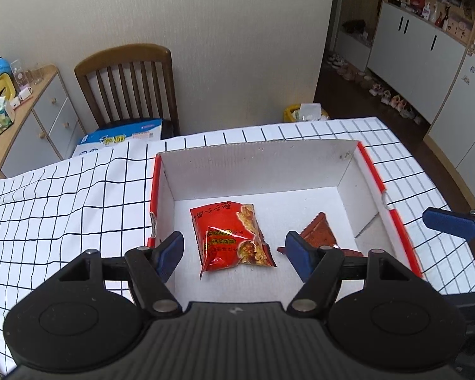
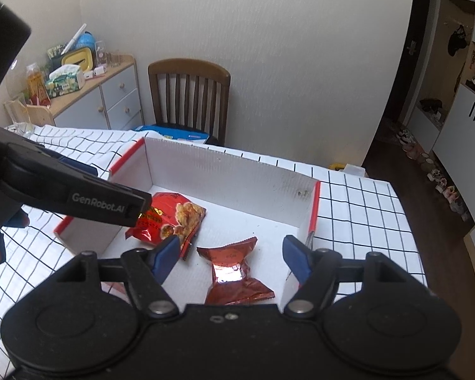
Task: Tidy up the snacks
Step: 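Open both tools to drop the two packets into the box, then withdraw both tools from the box back toward the snack pile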
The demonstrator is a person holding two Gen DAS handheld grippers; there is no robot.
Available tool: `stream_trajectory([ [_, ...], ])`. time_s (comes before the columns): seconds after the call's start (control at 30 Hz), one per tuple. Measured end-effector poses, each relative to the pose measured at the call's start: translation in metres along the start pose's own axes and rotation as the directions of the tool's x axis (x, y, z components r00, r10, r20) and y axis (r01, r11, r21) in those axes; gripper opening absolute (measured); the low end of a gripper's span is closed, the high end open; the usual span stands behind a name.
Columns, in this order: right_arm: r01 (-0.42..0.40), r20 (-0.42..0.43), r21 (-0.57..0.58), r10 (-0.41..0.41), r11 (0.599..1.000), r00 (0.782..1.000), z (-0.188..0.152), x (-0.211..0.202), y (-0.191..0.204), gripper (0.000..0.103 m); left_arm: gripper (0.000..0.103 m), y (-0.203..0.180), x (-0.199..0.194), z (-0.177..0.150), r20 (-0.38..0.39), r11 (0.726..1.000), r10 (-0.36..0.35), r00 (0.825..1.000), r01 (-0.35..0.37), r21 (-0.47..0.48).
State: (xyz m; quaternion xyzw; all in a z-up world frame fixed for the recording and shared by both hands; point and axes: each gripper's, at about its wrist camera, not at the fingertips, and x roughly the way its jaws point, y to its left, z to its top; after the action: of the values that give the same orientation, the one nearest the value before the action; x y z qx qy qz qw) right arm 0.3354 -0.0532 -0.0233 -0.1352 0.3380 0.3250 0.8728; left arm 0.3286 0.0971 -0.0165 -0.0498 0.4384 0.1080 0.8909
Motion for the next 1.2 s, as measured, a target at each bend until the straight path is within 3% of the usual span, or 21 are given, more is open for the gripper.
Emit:
stream_trajectory([
  [0.43, -0.040, 0.091, 0.070, 0.034, 0.997, 0.995, -0.011, -0.053, -0.008, 0.082, 0.071, -0.006, -0.058, -0.027, 0.083, 0.998, -0.055, 0.995, 0.056, -0.007],
  [0.5, -0.047, 0.104, 0.071, 0.039, 0.996, 0.994, -0.015, -0.062, -0.007, 0.084, 0.077, -0.006, -0.066, -0.032, 0.096, 0.998, -0.059, 0.994, 0.059, -0.006],
  [0.73, -0.077, 0.145, 0.096, 0.063, 0.992, 0.987, -0.026, -0.086, -0.005, 0.091, 0.078, -0.007, -0.084, -0.049, 0.127, 0.998, -0.069, 0.989, 0.069, 0.006],
  [1.2, -0.109, 0.200, 0.139, 0.080, 0.984, 0.977, -0.057, -0.119, 0.000, 0.103, 0.079, -0.009, -0.116, -0.093, 0.148, 0.995, -0.097, 0.984, 0.092, 0.042],
])
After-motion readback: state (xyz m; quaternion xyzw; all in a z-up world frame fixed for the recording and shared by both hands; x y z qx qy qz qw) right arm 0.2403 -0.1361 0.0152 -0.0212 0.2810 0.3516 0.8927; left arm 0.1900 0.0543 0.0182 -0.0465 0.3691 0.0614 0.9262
